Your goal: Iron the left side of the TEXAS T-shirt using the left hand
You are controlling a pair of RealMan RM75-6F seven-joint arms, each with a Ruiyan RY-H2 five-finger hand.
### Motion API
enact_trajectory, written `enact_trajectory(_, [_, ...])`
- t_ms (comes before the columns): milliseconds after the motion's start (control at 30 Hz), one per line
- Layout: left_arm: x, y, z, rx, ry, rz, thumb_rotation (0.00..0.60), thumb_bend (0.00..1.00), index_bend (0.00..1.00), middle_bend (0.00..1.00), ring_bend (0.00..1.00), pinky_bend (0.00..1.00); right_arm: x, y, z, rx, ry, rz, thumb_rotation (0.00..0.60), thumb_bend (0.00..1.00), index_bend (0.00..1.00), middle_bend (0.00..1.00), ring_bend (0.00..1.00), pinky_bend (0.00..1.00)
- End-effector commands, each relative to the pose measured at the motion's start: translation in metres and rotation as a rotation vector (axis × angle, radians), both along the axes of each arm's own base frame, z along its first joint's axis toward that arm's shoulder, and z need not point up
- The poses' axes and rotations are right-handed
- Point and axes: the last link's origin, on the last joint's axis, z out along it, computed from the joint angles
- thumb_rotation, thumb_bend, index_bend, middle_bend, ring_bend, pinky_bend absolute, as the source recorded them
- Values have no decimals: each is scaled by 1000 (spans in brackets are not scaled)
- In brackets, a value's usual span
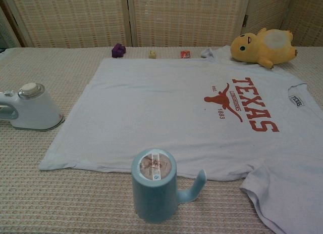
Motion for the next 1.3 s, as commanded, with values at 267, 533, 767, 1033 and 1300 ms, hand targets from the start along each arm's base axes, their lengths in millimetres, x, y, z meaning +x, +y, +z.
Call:
enact_trajectory(267, [0,3,1,10,-6,-2,600,128,99,144,91,146,3,0,1,-11,-4,13,600,254,0,21,0,47])
enact_trajectory(533, [11,30,-8,-5,-59,-49,600,129,175,189,130,147,5,0,14,-45,28,13,600,254,0,21,0,46])
enact_trajectory(767, [24,63,-28,-59,-95,-57,600,155,199,212,148,149,12,-4,26,-68,40,24,600,254,0,19,0,46])
enact_trajectory(1033, [26,88,-54,-140,-29,-21,600,270,227,240,163,157,17,-8,32,-69,40,41,600,254,0,15,0,47])
enact_trajectory(1300, [18,104,-76,-151,10,11,600,305,239,252,161,163,15,-10,29,-54,31,32,600,253,0,14,0,46])
